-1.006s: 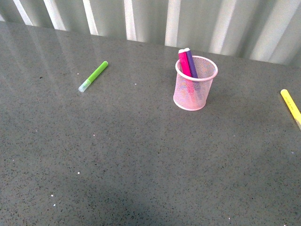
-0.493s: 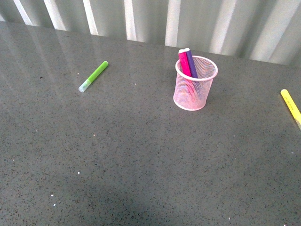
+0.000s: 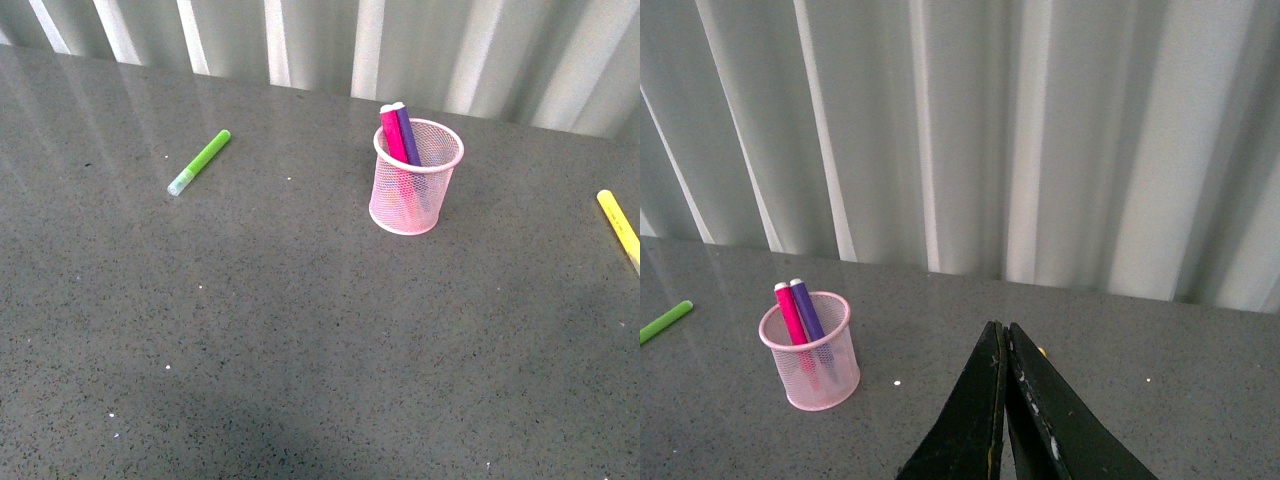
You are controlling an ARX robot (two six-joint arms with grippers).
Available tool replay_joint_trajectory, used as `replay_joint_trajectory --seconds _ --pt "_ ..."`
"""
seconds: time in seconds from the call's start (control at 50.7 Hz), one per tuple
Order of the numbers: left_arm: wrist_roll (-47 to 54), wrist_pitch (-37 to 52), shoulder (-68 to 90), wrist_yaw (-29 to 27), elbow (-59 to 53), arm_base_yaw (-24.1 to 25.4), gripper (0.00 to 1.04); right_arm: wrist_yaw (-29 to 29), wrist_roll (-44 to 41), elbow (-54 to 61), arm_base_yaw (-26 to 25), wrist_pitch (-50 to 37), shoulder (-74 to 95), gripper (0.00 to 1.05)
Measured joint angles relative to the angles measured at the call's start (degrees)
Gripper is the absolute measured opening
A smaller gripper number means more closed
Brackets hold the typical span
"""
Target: Insert purple and pink pens into pink cup
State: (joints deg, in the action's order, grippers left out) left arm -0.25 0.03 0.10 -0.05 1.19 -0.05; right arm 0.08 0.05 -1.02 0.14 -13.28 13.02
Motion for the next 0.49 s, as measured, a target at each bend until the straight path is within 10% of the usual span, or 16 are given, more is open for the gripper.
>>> replay_joint_trajectory --seconds 0.493 --pt "0.02 0.00 0.00 0.00 0.00 -0.02 0.98 0.02 0.02 -0.07 0.00 13.18 -12.76 0.03"
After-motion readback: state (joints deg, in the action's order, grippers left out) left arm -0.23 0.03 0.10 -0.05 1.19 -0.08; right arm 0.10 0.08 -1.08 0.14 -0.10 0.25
